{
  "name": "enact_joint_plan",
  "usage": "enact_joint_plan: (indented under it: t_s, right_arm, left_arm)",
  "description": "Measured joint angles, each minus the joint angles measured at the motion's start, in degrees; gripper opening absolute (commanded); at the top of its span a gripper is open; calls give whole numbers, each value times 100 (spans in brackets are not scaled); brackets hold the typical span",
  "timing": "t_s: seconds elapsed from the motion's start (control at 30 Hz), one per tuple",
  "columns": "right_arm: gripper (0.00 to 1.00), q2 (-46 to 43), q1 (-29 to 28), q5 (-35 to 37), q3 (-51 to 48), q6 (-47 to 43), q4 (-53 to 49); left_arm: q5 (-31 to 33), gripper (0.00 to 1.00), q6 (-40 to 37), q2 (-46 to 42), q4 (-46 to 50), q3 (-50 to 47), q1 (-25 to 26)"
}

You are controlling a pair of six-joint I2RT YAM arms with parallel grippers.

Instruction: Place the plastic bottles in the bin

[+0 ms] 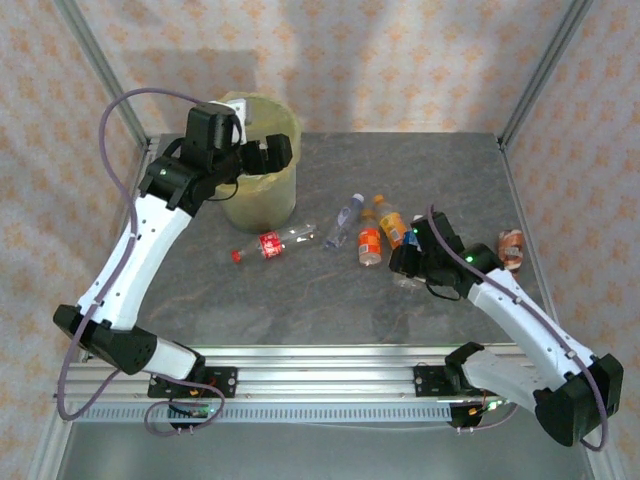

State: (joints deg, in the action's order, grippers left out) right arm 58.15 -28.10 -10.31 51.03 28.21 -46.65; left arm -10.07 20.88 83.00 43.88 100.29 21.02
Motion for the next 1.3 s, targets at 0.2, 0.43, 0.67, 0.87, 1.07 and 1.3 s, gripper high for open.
enact_joint_plan:
  t_s: [0.2,0.43,0.67,0.87,1.07,1.3]
  right_arm:
    - [47,9,155,802,225,177,-374]
    - [46,-319,2516,1338,721,55,-605]
    - [45,219,3508,1554,1023,-295,-601]
    - [44,944,4712,1878,839,-505,-341]
    - [42,2094,5337,2490,531,-673,-197]
    - [43,2474,5873,2789,101,-861,-4]
  left_arm:
    - [-2,100,11,105,0,17,0]
    - [4,100,7,107,13,52,0]
    - [94,100,-35,107,20,59,0]
    - [136,100,-103,107,24,59,0]
    - [133,100,-144,131,37,59,0]
    - [153,100,-144,155,59,59,0]
